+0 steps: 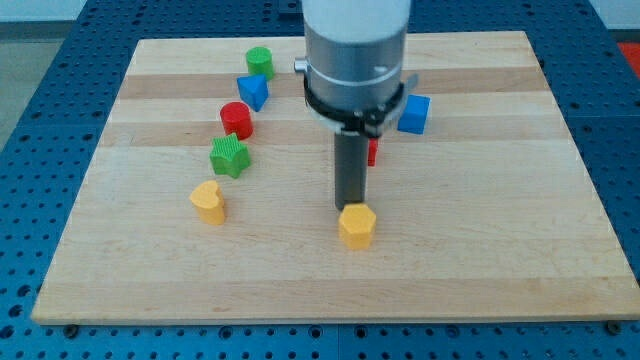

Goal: Put the yellow hexagon at the bottom right of the yellow heart

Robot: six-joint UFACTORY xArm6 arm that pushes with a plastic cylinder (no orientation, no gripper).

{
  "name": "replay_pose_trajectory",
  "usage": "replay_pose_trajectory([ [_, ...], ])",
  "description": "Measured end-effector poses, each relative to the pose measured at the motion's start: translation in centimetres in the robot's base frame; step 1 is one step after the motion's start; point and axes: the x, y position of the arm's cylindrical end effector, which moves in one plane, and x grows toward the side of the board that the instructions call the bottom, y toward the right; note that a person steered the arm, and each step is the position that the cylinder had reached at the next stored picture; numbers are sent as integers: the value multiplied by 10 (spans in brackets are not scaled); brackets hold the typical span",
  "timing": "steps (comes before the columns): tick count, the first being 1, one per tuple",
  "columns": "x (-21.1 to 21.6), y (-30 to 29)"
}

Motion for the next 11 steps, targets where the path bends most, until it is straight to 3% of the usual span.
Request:
replay_pose_trajectory([
  [1, 9, 6],
  [2, 8, 55],
  [3, 40, 63],
  [4, 63, 43],
  [5, 66, -20],
  [6, 64, 0],
  [7, 60, 67],
  [11, 33, -15],
])
